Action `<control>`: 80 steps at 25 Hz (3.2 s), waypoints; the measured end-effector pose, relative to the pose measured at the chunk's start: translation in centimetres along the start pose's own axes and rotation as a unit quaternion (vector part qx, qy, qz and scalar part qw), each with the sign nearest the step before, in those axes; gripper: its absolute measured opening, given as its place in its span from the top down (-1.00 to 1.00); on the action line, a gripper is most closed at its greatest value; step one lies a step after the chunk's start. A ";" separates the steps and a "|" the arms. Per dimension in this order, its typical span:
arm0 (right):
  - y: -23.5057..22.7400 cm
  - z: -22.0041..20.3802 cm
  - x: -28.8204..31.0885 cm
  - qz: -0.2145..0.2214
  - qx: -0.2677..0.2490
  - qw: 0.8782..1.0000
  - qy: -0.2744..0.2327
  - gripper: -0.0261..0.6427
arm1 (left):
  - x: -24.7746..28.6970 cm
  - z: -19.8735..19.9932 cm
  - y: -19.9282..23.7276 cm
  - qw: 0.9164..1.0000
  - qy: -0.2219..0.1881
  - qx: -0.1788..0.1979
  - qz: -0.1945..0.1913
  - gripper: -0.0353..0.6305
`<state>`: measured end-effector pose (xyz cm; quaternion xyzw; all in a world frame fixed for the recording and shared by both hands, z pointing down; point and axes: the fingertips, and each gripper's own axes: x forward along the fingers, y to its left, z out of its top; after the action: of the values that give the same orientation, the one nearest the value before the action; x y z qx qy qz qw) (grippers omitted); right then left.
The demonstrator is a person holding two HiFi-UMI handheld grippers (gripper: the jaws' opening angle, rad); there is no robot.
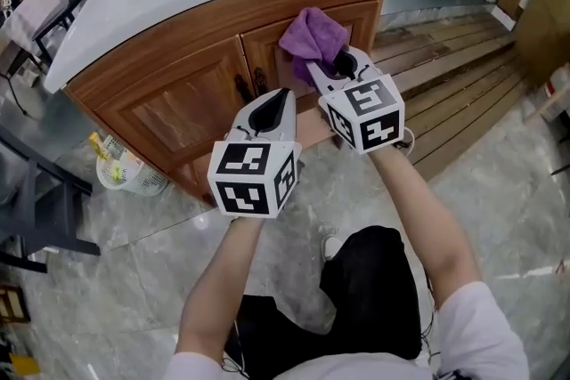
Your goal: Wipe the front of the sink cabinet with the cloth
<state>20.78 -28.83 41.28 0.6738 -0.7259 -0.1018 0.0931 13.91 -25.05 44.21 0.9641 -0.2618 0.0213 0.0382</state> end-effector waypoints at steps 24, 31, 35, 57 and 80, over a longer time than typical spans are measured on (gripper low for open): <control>-11.5 -3.9 -3.0 -0.136 0.017 0.989 0.050 0.69 | 2.4 -1.2 -3.9 0.998 0.008 0.009 -0.054 0.88; -5.4 -0.3 -3.5 -0.080 0.025 0.997 -0.001 0.69 | 0.4 -0.5 -1.3 1.000 -0.004 0.019 -0.009 0.88; 0.0 2.0 -2.6 -0.021 0.021 0.999 -0.027 0.69 | -1.6 -0.2 1.2 0.999 -0.008 0.020 0.026 0.88; 27.7 5.0 3.2 0.233 0.004 0.971 -0.061 0.69 | -18.4 -2.2 14.5 0.970 -0.010 0.003 0.245 0.88; 33.9 1.9 6.9 0.281 -0.016 0.959 -0.043 0.69 | -22.3 -5.1 17.2 0.953 0.018 0.001 0.304 0.88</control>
<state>-12.75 -33.29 48.70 0.4357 -0.8877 -0.1124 0.0974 -14.11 -28.20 48.97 0.8386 -0.5414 0.0495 0.0336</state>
